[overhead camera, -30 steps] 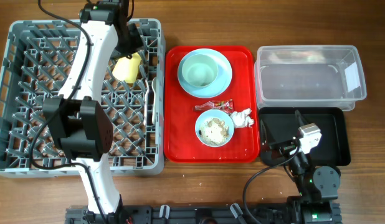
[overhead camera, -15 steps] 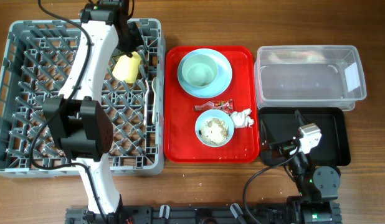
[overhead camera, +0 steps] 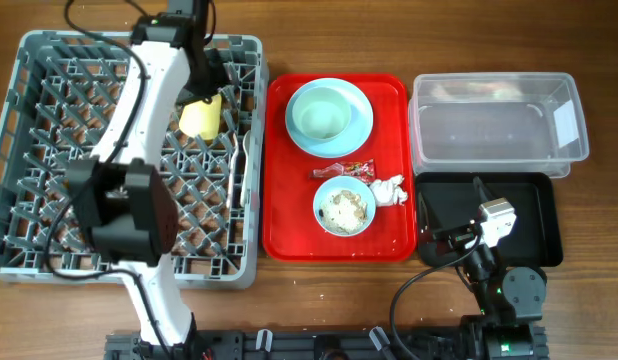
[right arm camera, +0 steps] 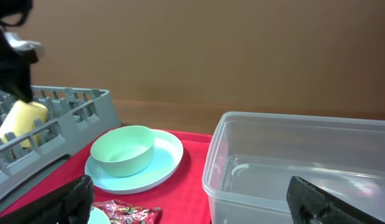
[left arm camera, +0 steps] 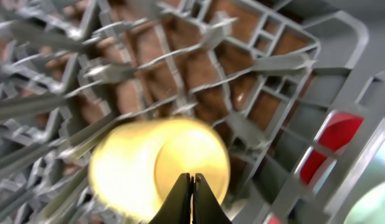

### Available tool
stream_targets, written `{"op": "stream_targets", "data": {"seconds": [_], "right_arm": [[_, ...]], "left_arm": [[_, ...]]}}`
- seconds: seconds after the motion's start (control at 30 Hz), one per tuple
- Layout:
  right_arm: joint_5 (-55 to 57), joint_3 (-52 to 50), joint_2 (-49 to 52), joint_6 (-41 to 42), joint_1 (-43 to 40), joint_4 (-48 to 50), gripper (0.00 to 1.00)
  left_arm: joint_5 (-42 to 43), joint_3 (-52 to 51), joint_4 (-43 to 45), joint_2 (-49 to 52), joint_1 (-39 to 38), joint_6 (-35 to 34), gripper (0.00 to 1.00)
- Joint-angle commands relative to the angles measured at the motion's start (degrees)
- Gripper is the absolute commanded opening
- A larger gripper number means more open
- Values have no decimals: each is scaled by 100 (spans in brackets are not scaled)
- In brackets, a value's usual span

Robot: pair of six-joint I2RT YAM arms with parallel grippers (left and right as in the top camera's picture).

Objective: Sort waste into correct bins and load items into the dishwasher rack
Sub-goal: 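Release the yellow cup and raise the left gripper from the rack, then move the left gripper to the green bowl on the blue plate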

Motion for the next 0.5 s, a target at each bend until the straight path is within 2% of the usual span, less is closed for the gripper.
{"op": "stream_targets", "data": {"seconds": [0.0, 0.1, 0.33, 0.47], "right_arm": [[-13, -7, 11, -20, 35, 31, 100], [-13, -7, 11, -20, 35, 31, 100], [-13, -7, 11, -17, 35, 31, 100], [-13, -7, 11, -17, 35, 31, 100]], "left_arm": [[-304, -179, -483, -684, 203, -247, 4], [-299, -179, -852, -1115, 160, -245, 4], [326, -181, -833, -1325, -81, -238, 4], [481, -208, -835, -1303, -358, -238, 27]]}}
